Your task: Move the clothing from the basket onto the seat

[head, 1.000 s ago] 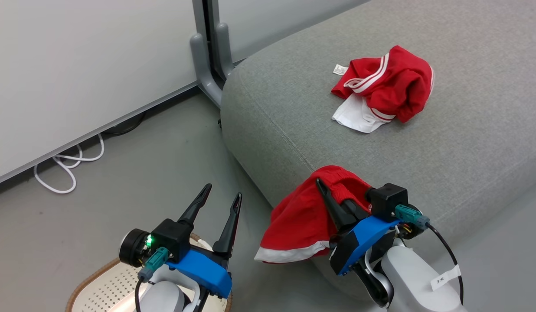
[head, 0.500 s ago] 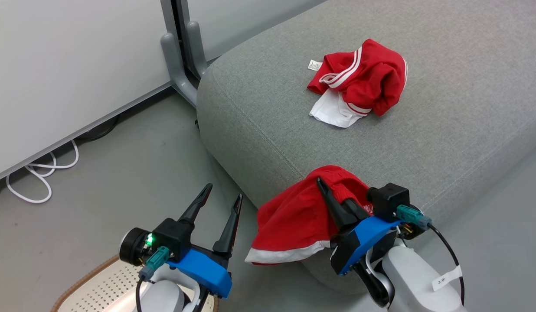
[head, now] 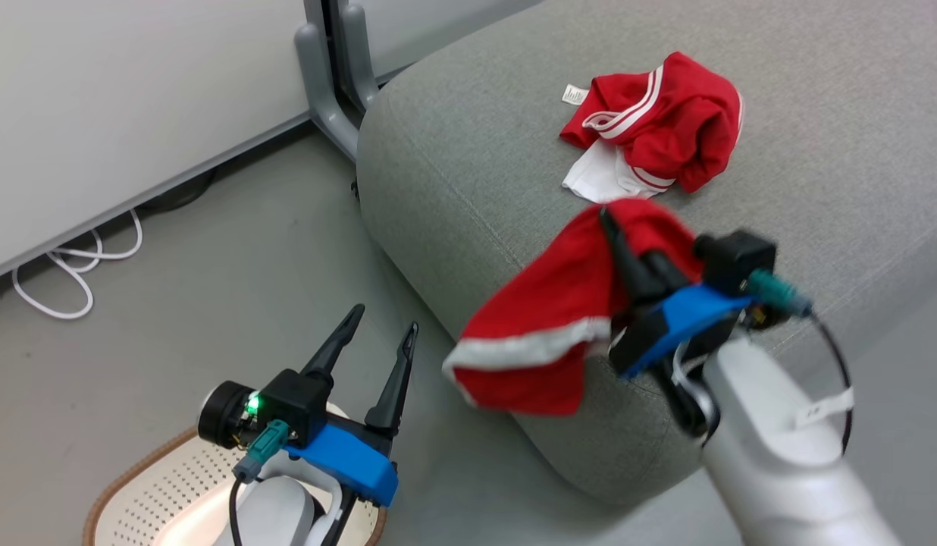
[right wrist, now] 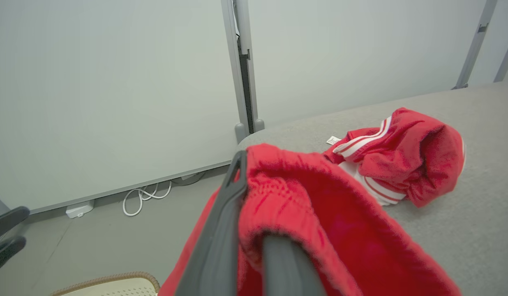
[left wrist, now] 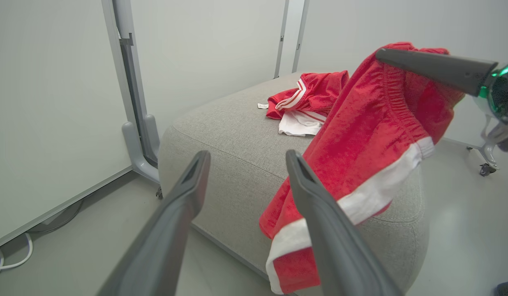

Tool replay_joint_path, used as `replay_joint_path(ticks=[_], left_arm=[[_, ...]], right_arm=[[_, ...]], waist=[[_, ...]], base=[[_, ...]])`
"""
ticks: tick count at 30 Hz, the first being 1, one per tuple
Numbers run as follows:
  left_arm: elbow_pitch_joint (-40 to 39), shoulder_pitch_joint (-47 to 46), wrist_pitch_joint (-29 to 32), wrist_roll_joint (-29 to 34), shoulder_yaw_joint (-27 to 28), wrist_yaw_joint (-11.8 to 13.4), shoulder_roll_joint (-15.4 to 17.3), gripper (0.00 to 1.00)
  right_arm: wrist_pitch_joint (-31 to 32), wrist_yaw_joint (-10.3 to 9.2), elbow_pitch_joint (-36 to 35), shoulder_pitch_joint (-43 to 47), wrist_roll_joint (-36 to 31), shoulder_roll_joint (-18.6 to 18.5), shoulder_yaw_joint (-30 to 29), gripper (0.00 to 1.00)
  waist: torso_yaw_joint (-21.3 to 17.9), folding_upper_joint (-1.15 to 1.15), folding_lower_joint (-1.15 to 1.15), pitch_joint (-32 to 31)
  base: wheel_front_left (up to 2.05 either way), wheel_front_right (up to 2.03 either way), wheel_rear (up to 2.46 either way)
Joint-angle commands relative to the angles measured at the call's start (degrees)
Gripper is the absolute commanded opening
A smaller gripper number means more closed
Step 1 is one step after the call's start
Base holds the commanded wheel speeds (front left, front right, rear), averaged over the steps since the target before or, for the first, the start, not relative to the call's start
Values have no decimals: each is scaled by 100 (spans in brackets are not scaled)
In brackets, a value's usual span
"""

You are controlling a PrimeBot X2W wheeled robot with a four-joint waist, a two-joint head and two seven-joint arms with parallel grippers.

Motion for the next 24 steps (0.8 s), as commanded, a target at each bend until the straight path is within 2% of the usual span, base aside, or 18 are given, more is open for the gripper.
replay_joint_path(ticks=[1, 8, 16, 20, 24], left_arm=[[-102, -149, -15, 51, 68, -6, 37, 100], [-359, -412, -15, 153, -6, -7, 206, 100], [-738, -943, -16, 354, -65, -7, 441, 100], [-997, -1159, -16, 399, -106, -7, 529, 100], [-1320, -1315, -15, 454, -81, -7, 689, 100]], right_arm=[[-13, 1, -9, -381, -154, -37, -257, 0], [197, 1, -188, -1388, -472, -449, -1014, 0], [593, 1, -461, -2484, -639, -1319, -2186, 0], [553, 0, -578, -2890, -819, -1823, -2831, 0], [530, 1, -454, -3105, -994, -2049, -3484, 0]], waist=[[71, 0, 0, 175], [316, 0, 0, 780], [788, 0, 0, 1765], [998, 0, 0, 2227], [1133, 0, 0, 2676]], base=[[0, 0, 0], [0, 0, 0], [0, 0, 0], [0, 0, 0], [0, 0, 0]])
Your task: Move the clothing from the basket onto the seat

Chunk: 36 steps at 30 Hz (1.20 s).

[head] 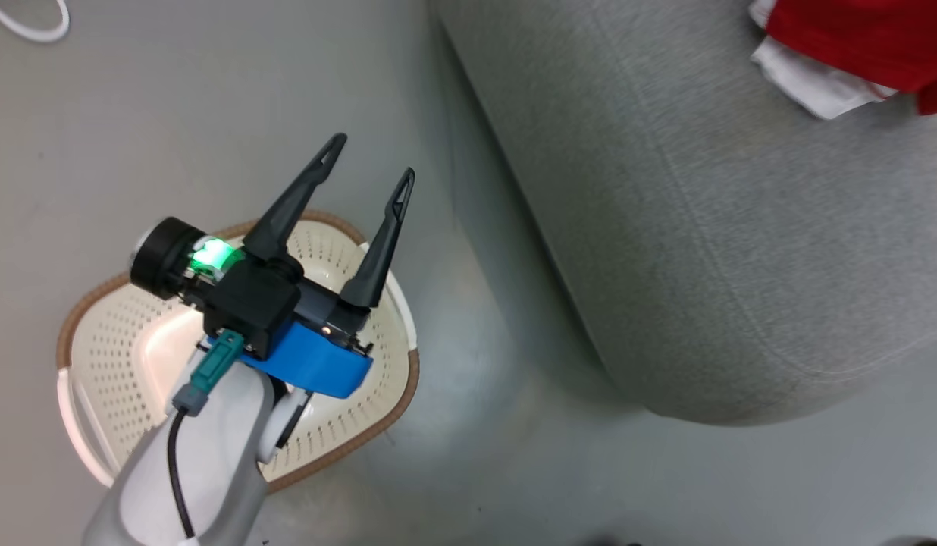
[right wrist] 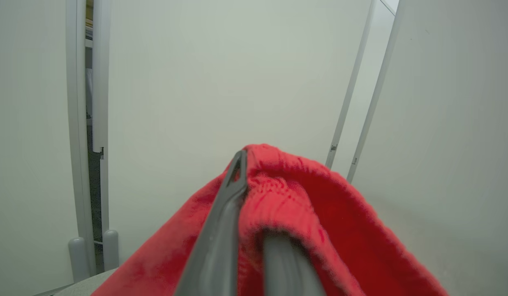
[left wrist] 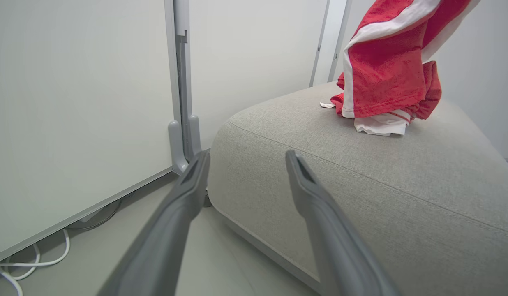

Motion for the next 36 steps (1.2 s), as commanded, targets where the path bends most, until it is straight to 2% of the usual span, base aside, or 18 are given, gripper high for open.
replay_joint_path(ticks=[1, 6, 12, 17, 25, 26, 27, 29, 36], left_arm=[[-103, -110, -15, 50, 47, -7, 92, 100], [-426, -228, -15, 180, 64, -7, 282, 100], [-663, -379, 3, 264, 49, 3, 397, 100], [-715, -409, -2, 260, 16, 40, 372, 100], [-615, -376, -11, 211, 13, 69, 364, 100], [-602, -374, -12, 206, 3, 69, 356, 100], [-588, -376, -12, 199, -9, 68, 344, 100], [-562, -376, -13, 192, -34, 67, 323, 100], [-470, -272, -18, 130, -4, 84, 297, 100]], right_arm=[[-17, 1, 86, -88, -50, -1, -117, 0], [-111, 1, 441, -39, -200, 130, -507, 0], [-275, 0, 998, 72, -359, 243, -669, 0], [-370, 1, 1431, -62, -511, 260, -796, 0], [-497, 0, 1727, -132, -691, 276, -814, 0], [-508, 0, 1755, -119, -702, 277, -808, 13], [-517, 0, 1780, -113, -720, 269, -802, 38], [-522, 0, 1816, -99, -765, 241, -797, 100], [-547, 1, 1893, 39, -878, 319, -786, 100]], waist=[[257, 0, -1, 508], [281, 0, -1, 998], [323, 0, -1, 1354], [341, 0, -1, 1424], [337, 0, -1, 1343], [340, 0, -1, 1325], [348, 0, -1, 1306], [367, 0, -1, 1263], [355, 0, -1, 1061]], base=[[0, 0, 0], [0, 0, 0], [0, 0, 0], [0, 0, 0], [0, 0, 0], [0, 0, 0], [0, 0, 0], [0, 0, 0], [0, 0, 0]])
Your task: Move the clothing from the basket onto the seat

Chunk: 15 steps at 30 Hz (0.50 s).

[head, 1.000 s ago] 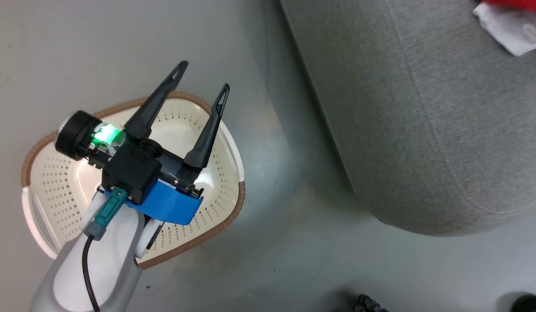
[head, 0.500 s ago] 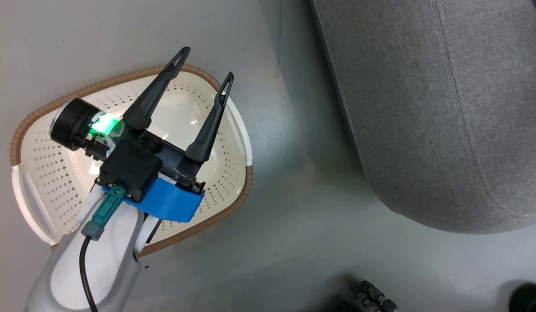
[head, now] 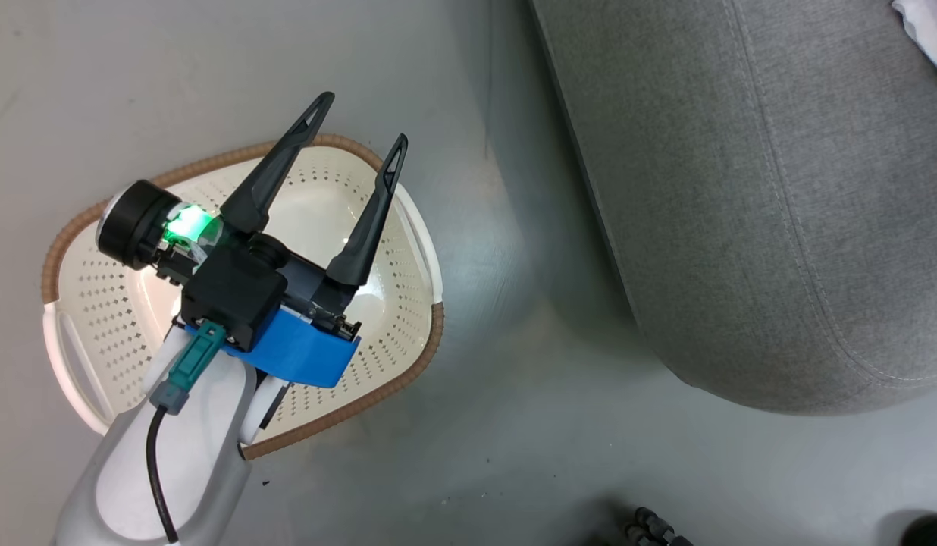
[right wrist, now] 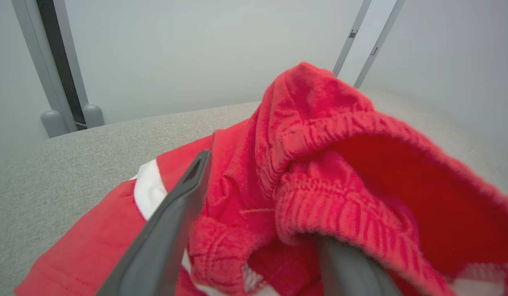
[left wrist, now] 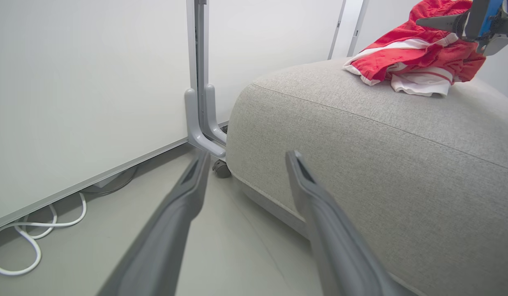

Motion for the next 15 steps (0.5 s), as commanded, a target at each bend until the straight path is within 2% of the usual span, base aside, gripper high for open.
replay_joint_path(ticks=[1, 9, 15], left_arm=[[27, 43, -26, -43, 37, 36, -24, 100], [280, 233, -27, -115, 45, 26, -181, 100], [613, 546, -27, -249, 117, 11, -446, 100]], right_arm=[[-25, 0, 34, 136, -56, 49, 22, 100], [-31, 0, 18, 466, -91, 183, 73, 100], [-33, 1, -129, 1023, -130, 280, 265, 100]], waist=[[-16, 0, 0, -99], [-32, 0, 0, -634], [49, 0, 0, -1288]], base=[[0, 0, 0], [0, 0, 0], [0, 0, 0]])
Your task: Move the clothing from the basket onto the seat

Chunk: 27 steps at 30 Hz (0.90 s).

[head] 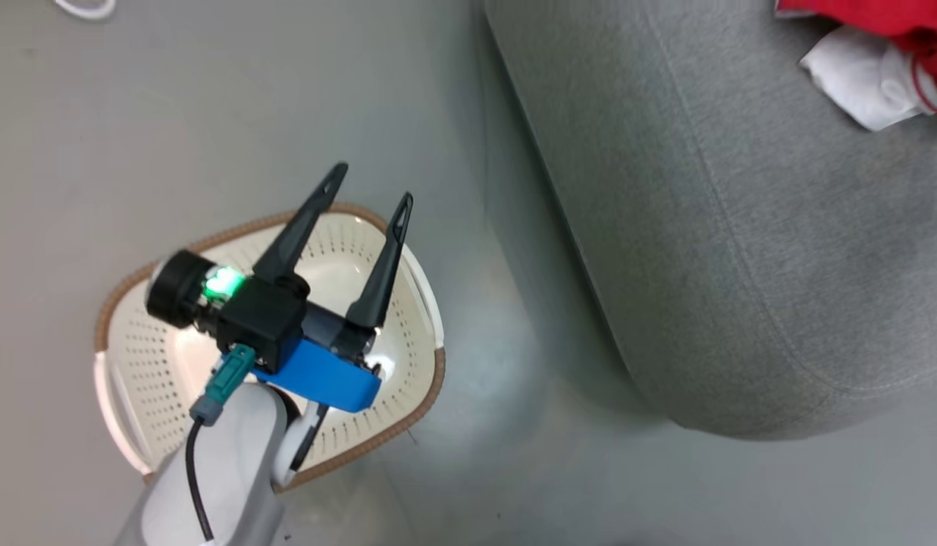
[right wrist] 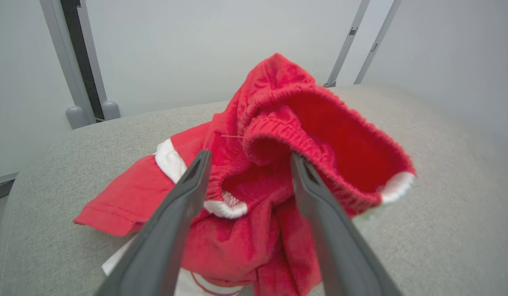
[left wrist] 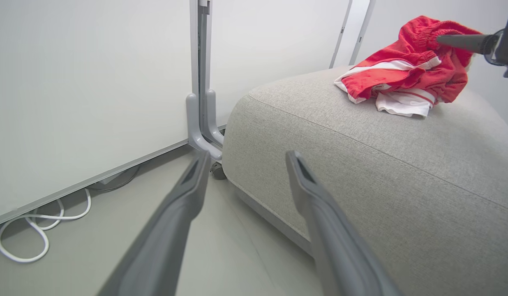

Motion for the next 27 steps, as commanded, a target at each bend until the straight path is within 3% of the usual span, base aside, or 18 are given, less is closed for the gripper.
replay_joint_path(ticks=[1, 10, 27], left_arm=[[106, 140, -26, -51, 44, 0, -114, 100], [509, 609, -26, -184, 258, -34, -573, 100], [901, 1646, -22, -246, 1210, -60, -928, 100]], right_arm=[[-24, 0, -50, 273, -18, 23, 88, 100], [-22, 0, -359, 1183, 207, 123, 572, 100], [296, 0, -2378, 3440, 399, 805, 1672, 100]], waist=[[94, 0, 0, -475], [433, 0, 0, -1435], [998, 0, 0, -2794]], base=[[0, 0, 0], [0, 0, 0], [0, 0, 0]])
